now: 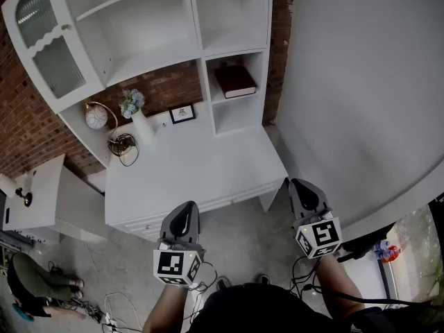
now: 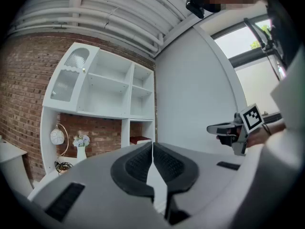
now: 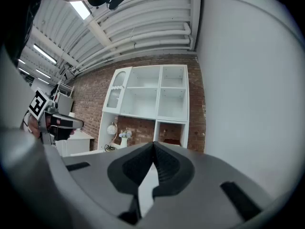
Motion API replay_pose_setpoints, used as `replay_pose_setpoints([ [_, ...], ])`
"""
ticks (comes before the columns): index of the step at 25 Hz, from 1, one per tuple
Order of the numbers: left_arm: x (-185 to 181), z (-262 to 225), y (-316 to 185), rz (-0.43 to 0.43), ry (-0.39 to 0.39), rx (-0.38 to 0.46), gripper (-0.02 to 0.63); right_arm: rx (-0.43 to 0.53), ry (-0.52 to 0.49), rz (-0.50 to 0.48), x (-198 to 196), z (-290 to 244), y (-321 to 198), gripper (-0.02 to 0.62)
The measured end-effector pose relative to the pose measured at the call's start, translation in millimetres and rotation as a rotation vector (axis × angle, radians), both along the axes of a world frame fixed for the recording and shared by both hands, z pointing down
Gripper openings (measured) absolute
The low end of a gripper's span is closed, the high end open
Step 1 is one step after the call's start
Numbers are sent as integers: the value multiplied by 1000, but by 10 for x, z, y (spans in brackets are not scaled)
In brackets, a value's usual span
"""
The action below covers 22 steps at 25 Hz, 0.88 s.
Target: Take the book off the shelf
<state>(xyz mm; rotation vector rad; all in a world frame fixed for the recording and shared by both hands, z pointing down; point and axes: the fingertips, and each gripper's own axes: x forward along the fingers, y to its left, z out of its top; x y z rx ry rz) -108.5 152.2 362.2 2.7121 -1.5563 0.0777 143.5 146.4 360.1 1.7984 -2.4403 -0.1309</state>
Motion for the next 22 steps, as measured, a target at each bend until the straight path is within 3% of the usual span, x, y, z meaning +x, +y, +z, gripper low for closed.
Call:
replay_pose_setpoints([
  [8,137,-56,51,-13,7,8,13,13,-18,-31,94,-40,16,0],
  [16,546,-193,195,-46,56,32,17,0,-180,-119,496,-72,73,4],
  [17,602,-196,213,-53,56,33,28,-3,-199,-127,556,-69,71,37],
  [19,711,-160,256,-57,48,19,187,-17,-235,-140,659,-32,63,137],
  [22,790,-58,321,-68,24,-14,224,-45,-262,-156,748,78,41,171],
])
